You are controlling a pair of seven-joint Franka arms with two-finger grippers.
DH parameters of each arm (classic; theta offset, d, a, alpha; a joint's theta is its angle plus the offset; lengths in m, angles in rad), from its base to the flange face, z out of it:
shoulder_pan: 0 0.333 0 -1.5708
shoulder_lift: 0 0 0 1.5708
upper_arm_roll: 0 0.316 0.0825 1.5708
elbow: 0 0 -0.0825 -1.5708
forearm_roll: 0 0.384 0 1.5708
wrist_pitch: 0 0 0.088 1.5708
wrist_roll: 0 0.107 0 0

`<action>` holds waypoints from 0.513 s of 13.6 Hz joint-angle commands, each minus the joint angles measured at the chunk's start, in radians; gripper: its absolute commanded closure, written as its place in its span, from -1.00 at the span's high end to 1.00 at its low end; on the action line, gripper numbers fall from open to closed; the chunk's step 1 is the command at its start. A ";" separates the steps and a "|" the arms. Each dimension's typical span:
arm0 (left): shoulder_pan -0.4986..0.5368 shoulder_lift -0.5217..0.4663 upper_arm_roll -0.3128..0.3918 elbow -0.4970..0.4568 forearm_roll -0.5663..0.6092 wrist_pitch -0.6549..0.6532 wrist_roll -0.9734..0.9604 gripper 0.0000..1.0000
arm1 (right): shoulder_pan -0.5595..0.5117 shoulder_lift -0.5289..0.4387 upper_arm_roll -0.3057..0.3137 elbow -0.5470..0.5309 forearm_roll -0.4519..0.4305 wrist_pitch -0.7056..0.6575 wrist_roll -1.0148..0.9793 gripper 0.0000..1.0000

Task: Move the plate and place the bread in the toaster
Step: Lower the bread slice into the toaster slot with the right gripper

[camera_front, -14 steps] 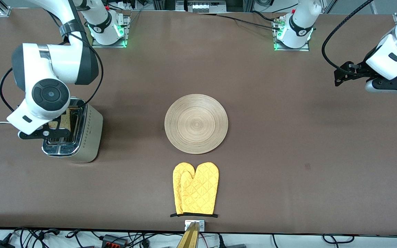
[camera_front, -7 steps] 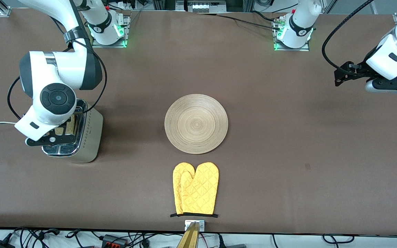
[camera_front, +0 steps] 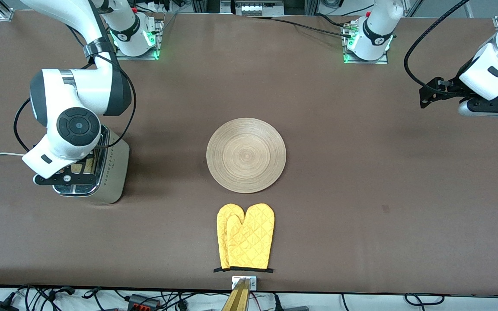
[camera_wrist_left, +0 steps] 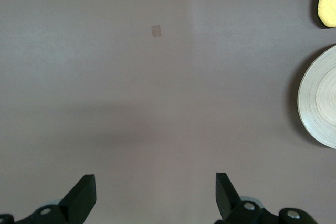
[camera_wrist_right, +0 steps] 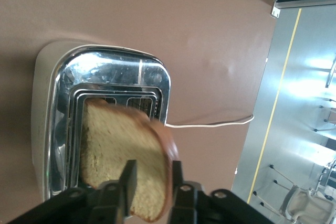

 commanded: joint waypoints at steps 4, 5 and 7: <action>0.001 -0.006 -0.001 0.009 -0.008 -0.012 -0.011 1.00 | 0.015 -0.013 0.007 -0.001 -0.005 0.001 0.078 1.00; 0.000 -0.006 -0.001 0.009 -0.008 -0.012 -0.011 1.00 | 0.018 -0.013 0.009 -0.001 -0.005 -0.001 0.078 1.00; 0.000 -0.006 -0.001 0.009 -0.008 -0.012 -0.011 1.00 | 0.024 -0.020 0.009 -0.001 0.004 0.002 0.081 1.00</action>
